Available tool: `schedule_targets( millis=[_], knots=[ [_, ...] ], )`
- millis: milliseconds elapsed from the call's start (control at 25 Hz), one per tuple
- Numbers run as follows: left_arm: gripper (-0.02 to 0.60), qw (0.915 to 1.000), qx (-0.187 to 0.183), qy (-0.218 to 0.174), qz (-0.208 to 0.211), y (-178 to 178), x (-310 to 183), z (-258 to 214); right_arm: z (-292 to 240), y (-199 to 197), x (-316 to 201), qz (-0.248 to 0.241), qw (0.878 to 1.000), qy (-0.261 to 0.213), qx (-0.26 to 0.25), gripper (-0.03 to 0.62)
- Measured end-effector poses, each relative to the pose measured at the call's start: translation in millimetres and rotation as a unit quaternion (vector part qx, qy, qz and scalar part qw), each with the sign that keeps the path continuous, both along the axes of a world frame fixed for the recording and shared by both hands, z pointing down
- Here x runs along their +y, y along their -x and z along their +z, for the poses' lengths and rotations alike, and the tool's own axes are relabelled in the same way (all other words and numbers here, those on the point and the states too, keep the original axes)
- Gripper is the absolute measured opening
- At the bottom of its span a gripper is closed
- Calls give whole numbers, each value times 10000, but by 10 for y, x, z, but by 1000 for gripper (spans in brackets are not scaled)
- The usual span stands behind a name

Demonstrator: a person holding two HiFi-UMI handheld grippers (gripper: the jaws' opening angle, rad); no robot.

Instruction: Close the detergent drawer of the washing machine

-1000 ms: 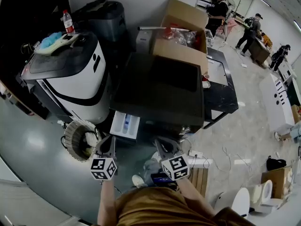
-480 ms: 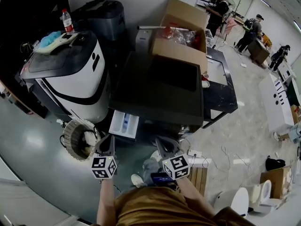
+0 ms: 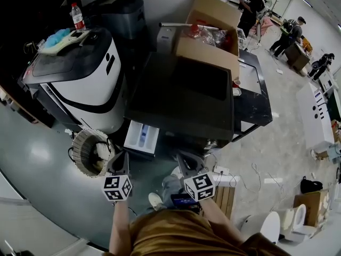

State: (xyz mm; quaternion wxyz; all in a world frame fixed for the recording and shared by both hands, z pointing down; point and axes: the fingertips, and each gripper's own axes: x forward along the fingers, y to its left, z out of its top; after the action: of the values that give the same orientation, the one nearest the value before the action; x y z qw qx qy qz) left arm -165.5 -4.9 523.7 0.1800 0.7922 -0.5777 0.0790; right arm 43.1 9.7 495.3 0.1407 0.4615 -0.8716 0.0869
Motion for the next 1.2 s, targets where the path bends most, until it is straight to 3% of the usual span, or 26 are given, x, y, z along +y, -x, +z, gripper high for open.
schedule_targets(
  millis=[1200],
  knots=[
    [25,9953,177,934,205,-134,-179,896,682,-191,-403,57,9960,840,302,12]
  ],
)
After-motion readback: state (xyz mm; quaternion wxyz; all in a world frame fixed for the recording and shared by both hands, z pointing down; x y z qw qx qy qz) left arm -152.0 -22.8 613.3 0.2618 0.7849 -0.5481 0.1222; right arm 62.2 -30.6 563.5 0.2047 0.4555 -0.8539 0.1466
